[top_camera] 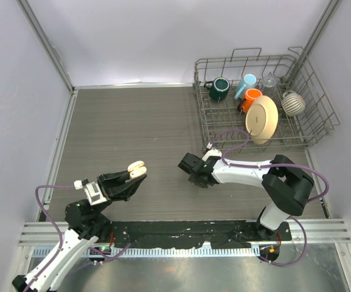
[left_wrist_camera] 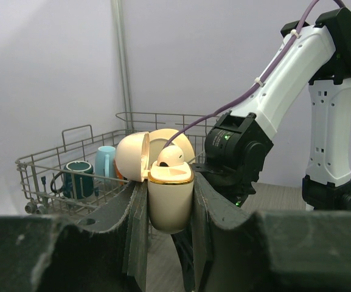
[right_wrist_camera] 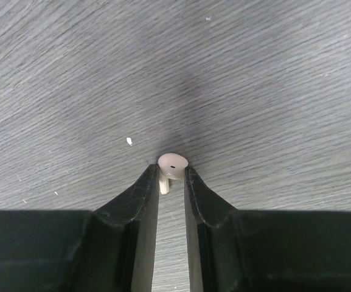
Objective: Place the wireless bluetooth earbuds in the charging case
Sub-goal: Adjust the earbud at the center of the board.
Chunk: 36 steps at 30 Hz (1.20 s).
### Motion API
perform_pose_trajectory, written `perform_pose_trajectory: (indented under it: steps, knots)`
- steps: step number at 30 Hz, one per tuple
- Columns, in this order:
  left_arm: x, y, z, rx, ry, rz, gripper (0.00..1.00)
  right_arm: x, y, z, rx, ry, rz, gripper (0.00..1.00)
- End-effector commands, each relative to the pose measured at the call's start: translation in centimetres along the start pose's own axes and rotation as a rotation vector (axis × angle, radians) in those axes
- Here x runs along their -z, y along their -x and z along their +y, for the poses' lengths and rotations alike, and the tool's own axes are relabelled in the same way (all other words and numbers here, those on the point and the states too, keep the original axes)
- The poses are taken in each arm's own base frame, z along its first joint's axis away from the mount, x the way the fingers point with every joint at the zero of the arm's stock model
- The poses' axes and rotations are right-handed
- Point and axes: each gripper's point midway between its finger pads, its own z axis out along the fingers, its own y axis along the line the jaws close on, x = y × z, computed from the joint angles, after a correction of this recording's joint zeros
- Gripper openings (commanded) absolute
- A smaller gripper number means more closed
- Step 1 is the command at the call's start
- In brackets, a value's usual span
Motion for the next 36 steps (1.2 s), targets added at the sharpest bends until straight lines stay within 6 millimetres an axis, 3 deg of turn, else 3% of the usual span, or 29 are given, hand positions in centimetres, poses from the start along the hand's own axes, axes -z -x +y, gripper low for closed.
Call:
perform_pose_trajectory:
  steps: [1, 8, 16, 17, 19, 25, 36]
  knots:
    - [0.6, -0.4, 0.1, -0.014, 0.011, -0.026, 0.0, -2.7, -1.8, -6.5, 0.175, -0.172, 0.039, 0.01]
    - [0.6, -0.4, 0.2, -0.019, 0.012, -0.027, 0.0, -3.0, -3.1, -8.1, 0.273, -0.168, 0.066, 0.21]
    - [0.7, -0.7, 0.3, -0.019, 0.017, -0.021, 0.0, -3.0, -2.5, -8.1, 0.314, -0.173, 0.04, 0.29]
    - [0.7, -0.7, 0.3, -0.019, 0.017, -0.021, 0.0, -3.0, -2.2, -8.0, 0.311, -0.175, 0.026, 0.39]
    - [0.7, -0.6, 0.3, -0.023, 0.016, -0.022, 0.0, -2.9, -2.1, -8.3, 0.314, -0.187, 0.018, 0.46]
    - [0.7, -0.7, 0.2, -0.02, 0.014, -0.019, 0.0, -3.0, -1.7, -8.4, 0.31, -0.205, 0.004, 0.48]
    - [0.7, -0.8, 0.2, -0.018, 0.011, -0.017, 0.0, -4.0, -2.2, -8.2, 0.243, -0.251, 0.036, 0.38]
